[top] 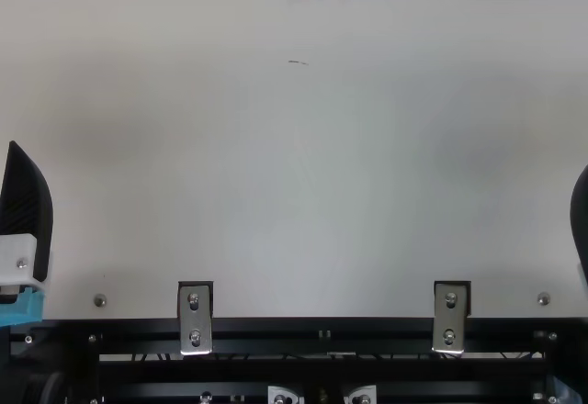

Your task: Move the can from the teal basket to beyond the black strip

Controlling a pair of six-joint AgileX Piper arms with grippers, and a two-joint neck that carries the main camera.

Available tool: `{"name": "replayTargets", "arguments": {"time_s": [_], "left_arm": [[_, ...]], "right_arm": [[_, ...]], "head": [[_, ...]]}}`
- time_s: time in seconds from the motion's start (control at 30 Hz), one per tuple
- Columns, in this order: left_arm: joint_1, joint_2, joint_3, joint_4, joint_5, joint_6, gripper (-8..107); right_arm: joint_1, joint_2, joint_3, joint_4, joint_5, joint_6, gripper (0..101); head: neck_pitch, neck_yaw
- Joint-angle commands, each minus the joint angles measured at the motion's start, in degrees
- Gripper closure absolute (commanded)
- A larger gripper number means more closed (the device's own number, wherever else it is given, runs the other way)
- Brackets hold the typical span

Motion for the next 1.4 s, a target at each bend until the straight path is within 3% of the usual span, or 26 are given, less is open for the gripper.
{"name": "replayTargets", "arguments": {"time_s": [0.0,1.37], "left_arm": [[0.00,0.00,0.00,0.00,0.00,0.00,9],[0.00,0.00,0.00,0.00,0.00,0.00,9]], "right_arm": [[0.00,0.00,0.00,0.00,0.00,0.00,0],[0.00,0.00,0.00,0.00,0.00,0.00,0]], "head": [[-0.82,0.55],[-0.82,0.55]]}}
